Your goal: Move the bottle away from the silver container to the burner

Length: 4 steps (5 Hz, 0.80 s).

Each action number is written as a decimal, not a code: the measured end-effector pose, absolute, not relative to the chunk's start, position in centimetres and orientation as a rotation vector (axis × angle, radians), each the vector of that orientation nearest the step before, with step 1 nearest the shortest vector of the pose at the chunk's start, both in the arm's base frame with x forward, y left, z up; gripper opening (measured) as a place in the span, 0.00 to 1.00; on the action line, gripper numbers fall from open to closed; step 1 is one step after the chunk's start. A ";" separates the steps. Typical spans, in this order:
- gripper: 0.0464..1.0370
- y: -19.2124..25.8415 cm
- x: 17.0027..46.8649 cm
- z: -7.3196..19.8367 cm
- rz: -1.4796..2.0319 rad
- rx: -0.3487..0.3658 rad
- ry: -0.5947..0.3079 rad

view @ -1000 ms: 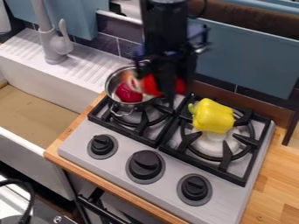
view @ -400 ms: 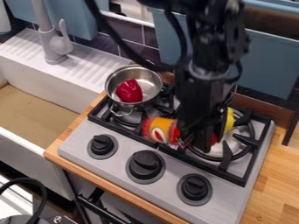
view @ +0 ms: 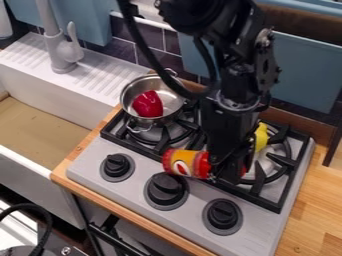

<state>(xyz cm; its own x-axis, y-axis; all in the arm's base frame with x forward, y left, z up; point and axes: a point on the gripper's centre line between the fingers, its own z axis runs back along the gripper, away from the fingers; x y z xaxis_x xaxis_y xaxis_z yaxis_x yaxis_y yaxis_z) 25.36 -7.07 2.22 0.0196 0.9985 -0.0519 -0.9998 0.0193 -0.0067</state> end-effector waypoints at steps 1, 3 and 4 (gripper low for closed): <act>0.26 -6.8 25.5 2.1 1.558 -0.044 0.034; 0.31 -6.2 26.2 0.6 1.576 0.033 0.068; 0.59 -6.0 26.3 0.9 1.559 0.049 0.071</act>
<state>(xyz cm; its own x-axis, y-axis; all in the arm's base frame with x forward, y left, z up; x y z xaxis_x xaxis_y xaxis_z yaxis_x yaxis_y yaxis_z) 26.34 -6.05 0.93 0.0103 0.9998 -0.0145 -0.9970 0.0113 0.0760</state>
